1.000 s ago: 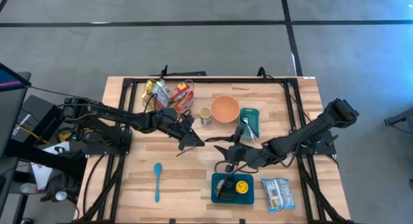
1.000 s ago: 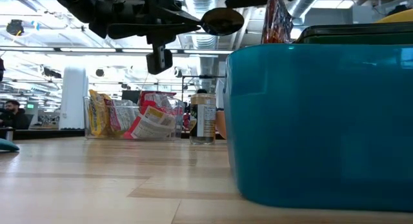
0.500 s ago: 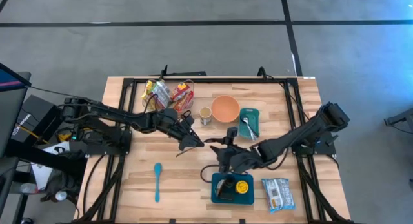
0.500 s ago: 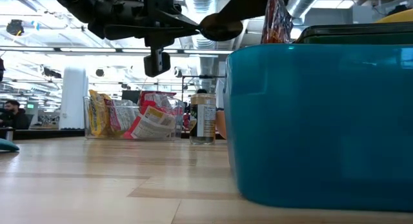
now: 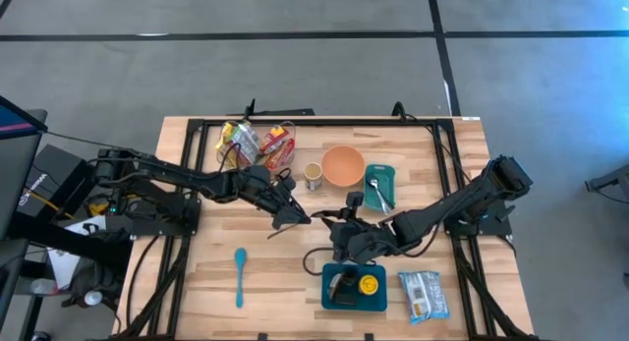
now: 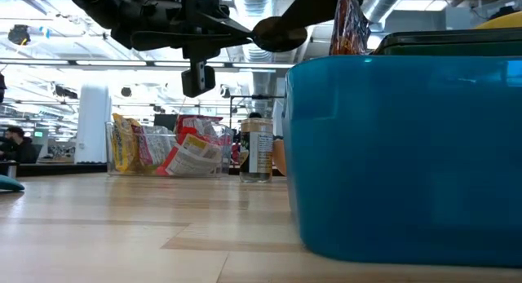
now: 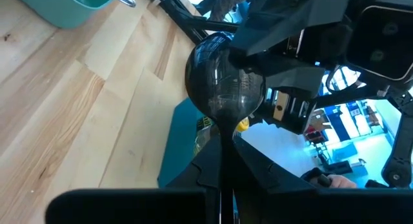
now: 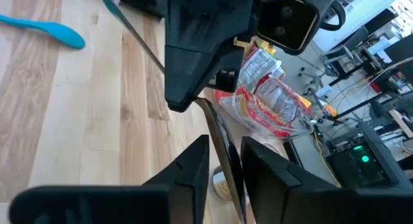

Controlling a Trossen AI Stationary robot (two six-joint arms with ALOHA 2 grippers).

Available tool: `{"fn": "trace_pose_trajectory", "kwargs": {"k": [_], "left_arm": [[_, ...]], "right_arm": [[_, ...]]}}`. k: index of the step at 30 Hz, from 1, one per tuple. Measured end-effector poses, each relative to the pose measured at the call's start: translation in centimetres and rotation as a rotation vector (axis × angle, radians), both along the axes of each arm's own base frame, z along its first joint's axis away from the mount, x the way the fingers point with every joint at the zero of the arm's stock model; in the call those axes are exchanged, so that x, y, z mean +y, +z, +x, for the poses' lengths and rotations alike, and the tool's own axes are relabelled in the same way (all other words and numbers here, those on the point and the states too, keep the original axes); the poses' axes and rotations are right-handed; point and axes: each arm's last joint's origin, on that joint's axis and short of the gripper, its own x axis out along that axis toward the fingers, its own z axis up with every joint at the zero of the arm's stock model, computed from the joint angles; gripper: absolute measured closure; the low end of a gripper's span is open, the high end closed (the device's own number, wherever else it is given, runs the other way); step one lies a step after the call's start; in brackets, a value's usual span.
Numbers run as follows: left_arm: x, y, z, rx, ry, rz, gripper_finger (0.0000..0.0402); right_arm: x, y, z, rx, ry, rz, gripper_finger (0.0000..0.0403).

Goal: Pick & Place Food Item
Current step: Put the black spoon into the green bin

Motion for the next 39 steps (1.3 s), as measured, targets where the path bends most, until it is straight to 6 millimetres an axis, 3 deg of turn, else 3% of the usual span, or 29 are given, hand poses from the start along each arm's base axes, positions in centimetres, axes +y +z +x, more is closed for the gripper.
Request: {"fn": "trace_pose_trajectory", "kwargs": {"k": [22, 39], "left_arm": [[0.0, 0.0, 0.0, -0.003, 0.000, 0.002, 0.0374], [0.0, -0.2, -0.1, 0.022, -0.003, 0.008, 0.0248]], "right_arm": [[-0.1, -0.1, -0.1, 0.002, -0.021, -0.005, 0.0399], [0.4, -1.0, -1.3, 0.052, -0.086, -0.005, 0.0402]]}}
